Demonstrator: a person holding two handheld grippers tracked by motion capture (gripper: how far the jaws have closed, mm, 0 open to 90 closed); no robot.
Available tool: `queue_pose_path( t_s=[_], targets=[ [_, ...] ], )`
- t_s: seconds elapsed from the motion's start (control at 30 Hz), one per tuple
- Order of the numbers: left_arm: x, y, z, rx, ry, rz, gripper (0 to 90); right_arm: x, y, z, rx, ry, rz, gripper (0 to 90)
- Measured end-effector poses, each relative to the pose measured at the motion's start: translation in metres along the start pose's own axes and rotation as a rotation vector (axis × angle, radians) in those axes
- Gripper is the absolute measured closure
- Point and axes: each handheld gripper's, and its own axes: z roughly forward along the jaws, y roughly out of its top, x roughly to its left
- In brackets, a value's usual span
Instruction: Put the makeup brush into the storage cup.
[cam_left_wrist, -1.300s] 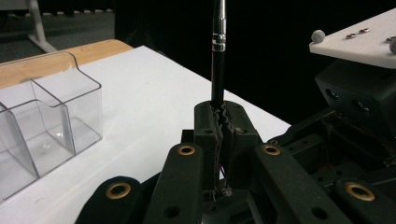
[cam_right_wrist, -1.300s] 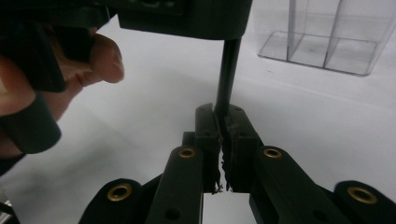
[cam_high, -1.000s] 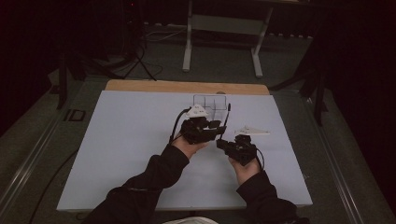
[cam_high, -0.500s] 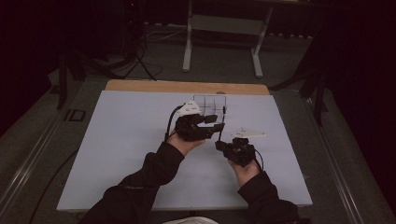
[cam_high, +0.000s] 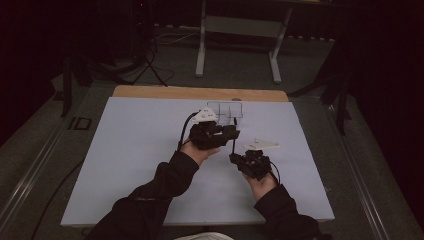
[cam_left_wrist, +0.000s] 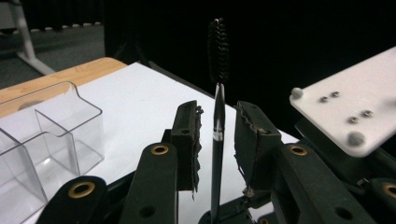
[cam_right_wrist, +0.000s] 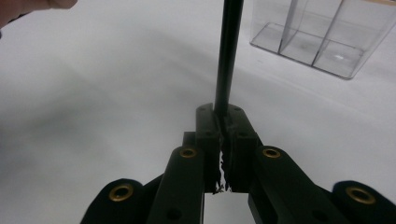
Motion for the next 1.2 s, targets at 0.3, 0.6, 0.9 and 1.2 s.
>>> queue_pose_path(
  t_s=[0.3, 0.6, 0.9, 1.2],
  targets=[
    [0.000, 0.002, 0.002, -0.015, -0.002, -0.014, 82.4, -0.002, 0.000, 0.000, -0.001, -0.003, 0.005, 86.2],
    [-0.003, 0.002, 0.005, -0.012, -0.004, 0.010, 86.8, -0.005, -0.001, 0.001, -0.005, 0.005, 0.007, 85.9],
    [-0.007, 0.004, 0.005, -0.030, 0.016, 0.053, 86.9, -0.005, -0.001, 0.000, -0.019, 0.012, 0.003, 73.4],
    [-0.002, 0.013, -0.005, -0.068, 0.043, 0.065, 86.9, -0.003, -0.004, 0.002, -0.032, 0.021, 0.014, 41.7]
  ],
)
